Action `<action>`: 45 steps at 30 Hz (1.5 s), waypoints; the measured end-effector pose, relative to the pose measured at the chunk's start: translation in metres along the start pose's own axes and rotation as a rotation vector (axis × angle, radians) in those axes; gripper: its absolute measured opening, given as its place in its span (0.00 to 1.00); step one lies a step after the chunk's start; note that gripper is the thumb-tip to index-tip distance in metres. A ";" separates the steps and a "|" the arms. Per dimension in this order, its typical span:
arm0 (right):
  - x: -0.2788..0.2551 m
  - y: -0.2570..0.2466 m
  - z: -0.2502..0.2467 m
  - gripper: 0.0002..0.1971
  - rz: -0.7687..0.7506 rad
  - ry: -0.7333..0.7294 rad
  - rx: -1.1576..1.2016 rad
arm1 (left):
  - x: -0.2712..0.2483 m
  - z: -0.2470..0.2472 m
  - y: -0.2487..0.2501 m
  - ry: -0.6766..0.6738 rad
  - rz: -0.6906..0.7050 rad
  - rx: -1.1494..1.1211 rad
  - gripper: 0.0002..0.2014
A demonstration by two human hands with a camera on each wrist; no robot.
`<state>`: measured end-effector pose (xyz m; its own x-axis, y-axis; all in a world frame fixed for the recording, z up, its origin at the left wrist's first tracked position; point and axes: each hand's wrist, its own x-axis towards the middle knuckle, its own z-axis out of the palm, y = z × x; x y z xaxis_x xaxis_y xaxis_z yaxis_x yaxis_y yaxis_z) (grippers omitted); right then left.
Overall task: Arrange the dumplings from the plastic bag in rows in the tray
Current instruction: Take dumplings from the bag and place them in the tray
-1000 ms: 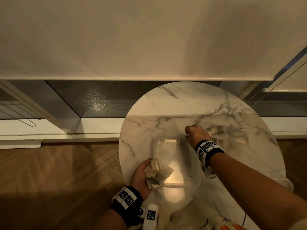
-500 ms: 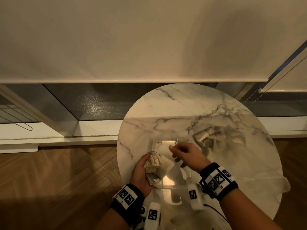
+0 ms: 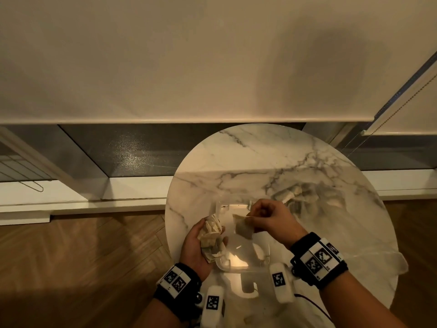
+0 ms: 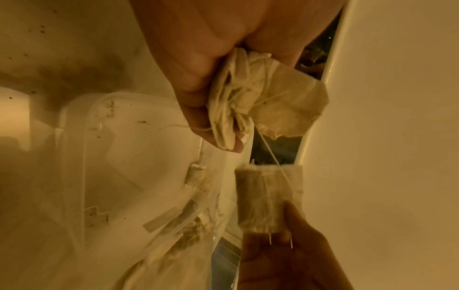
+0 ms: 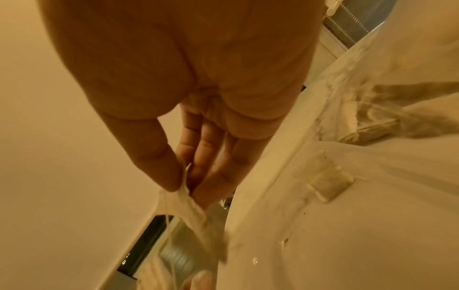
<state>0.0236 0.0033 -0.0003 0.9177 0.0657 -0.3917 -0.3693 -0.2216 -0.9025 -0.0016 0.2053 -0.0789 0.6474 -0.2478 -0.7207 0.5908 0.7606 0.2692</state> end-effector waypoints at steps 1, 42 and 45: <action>0.002 0.001 -0.004 0.05 -0.007 0.026 0.016 | 0.001 -0.003 0.001 0.019 -0.009 -0.007 0.19; 0.115 0.048 -0.031 0.05 0.061 0.120 -1.235 | 0.013 -0.010 0.012 0.073 -0.011 -0.061 0.19; 0.098 0.036 -0.029 0.07 0.016 0.187 -1.163 | 0.014 -0.004 0.012 0.061 0.006 -0.061 0.21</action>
<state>0.1044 -0.0262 -0.0663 0.9571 -0.0676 -0.2816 -0.1145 -0.9815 -0.1536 0.0127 0.2132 -0.0883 0.6197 -0.2074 -0.7569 0.5549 0.7978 0.2358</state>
